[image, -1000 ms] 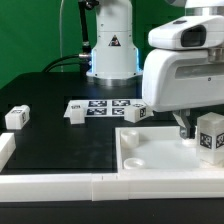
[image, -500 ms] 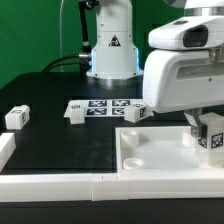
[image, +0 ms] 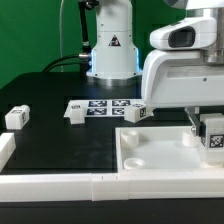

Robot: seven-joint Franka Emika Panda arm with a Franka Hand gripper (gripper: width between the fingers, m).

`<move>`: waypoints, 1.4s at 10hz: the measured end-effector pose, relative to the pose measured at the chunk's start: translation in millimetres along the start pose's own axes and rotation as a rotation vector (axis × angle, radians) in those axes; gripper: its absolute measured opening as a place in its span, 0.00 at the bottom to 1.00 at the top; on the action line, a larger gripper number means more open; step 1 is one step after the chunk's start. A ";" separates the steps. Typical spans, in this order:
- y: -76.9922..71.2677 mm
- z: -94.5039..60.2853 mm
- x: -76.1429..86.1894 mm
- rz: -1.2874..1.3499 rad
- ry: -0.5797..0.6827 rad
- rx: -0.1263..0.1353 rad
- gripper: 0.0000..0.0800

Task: Assemble one leg

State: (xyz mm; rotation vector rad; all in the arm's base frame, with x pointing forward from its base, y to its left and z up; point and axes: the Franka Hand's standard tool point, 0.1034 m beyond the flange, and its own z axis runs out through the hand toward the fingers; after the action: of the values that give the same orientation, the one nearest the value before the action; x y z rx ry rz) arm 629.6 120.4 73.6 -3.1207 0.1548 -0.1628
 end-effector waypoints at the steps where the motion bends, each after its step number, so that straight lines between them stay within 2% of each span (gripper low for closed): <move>1: 0.5 0.3 -0.1 0.127 -0.001 0.000 0.37; 4: 1.5 1.9 -1.2 0.582 -0.003 -0.006 0.37; 7: 0.9 1.9 -2.5 0.901 0.000 -0.011 0.37; 9: 1.5 2.1 -2.7 1.008 -0.009 -0.003 0.37; 10: 1.2 2.3 -2.8 0.979 -0.009 -0.002 0.37; 11: 1.0 2.3 -2.9 0.943 -0.009 -0.002 0.58; 12: -1.4 2.3 -3.4 0.931 -0.009 0.000 0.58; 13: -6.8 2.3 -5.0 0.823 -0.010 0.003 0.77; 14: -10.2 2.1 -5.9 0.669 -0.012 0.007 0.80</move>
Offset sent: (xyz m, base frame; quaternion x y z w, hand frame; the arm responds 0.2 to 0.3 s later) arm 0.0005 -0.0027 -0.0009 -0.0116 0.0159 0.3298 0.9438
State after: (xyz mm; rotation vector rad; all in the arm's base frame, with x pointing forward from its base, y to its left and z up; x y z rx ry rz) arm 624.9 131.1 71.1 -2.8609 1.1556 -0.1278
